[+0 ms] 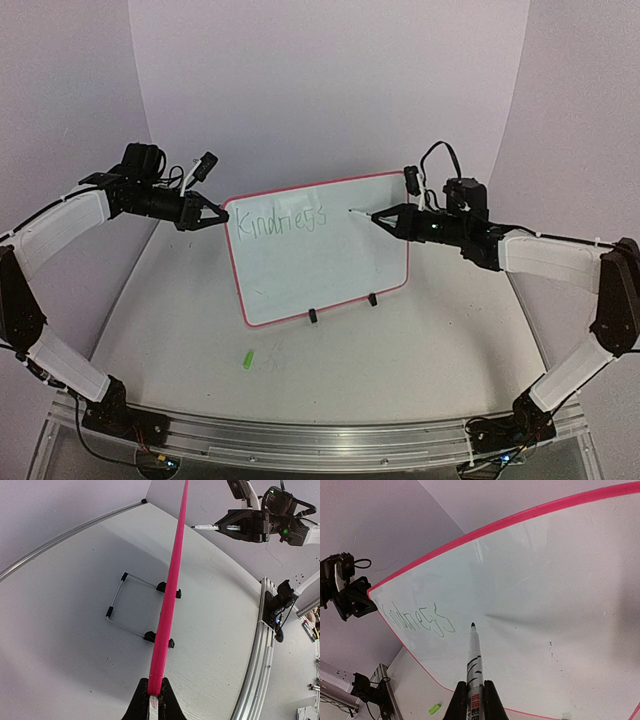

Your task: Write a sentence on the whiteboard

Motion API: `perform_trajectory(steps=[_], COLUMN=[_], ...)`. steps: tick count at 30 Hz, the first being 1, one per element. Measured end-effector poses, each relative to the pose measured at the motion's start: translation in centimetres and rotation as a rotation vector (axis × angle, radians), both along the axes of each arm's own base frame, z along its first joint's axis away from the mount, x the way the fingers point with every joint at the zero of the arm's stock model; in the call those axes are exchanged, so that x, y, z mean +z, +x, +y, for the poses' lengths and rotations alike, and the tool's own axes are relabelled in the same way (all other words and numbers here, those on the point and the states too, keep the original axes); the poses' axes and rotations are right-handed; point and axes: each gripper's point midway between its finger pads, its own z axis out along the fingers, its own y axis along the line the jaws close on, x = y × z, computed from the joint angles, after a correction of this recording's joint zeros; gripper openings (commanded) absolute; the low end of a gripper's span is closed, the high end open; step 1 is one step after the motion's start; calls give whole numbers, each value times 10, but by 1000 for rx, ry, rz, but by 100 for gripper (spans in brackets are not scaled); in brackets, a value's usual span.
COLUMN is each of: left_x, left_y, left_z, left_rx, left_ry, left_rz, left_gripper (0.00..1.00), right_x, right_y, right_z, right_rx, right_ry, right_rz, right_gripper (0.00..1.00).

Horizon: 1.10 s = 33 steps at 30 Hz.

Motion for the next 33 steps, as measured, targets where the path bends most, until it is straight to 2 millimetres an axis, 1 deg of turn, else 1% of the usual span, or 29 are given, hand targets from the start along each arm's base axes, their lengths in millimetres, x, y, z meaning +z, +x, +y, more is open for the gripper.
perform_trajectory(steps=[8,12,21,28,33], left_x=[0,-1,0,0,0], left_y=[0,1,0,0,0], left_z=[0,0,0,0,0], left_rx=[3,3,3,4,4], left_ry=[3,3,3,3,3], left_rz=[0,0,-1,0,0], left_gripper=[0,0,0,0,0], right_x=[2,-2,-4,-21,-23], right_y=[10,14,16,11,11], right_z=[4,5,3,1,1], right_rx=[-3,-16,-30,-32,-32], right_ry=[1,-5,-8,-21,-20], right_rz=[-6,-2,0,36,43], right_gripper=[0,0,0,0,0])
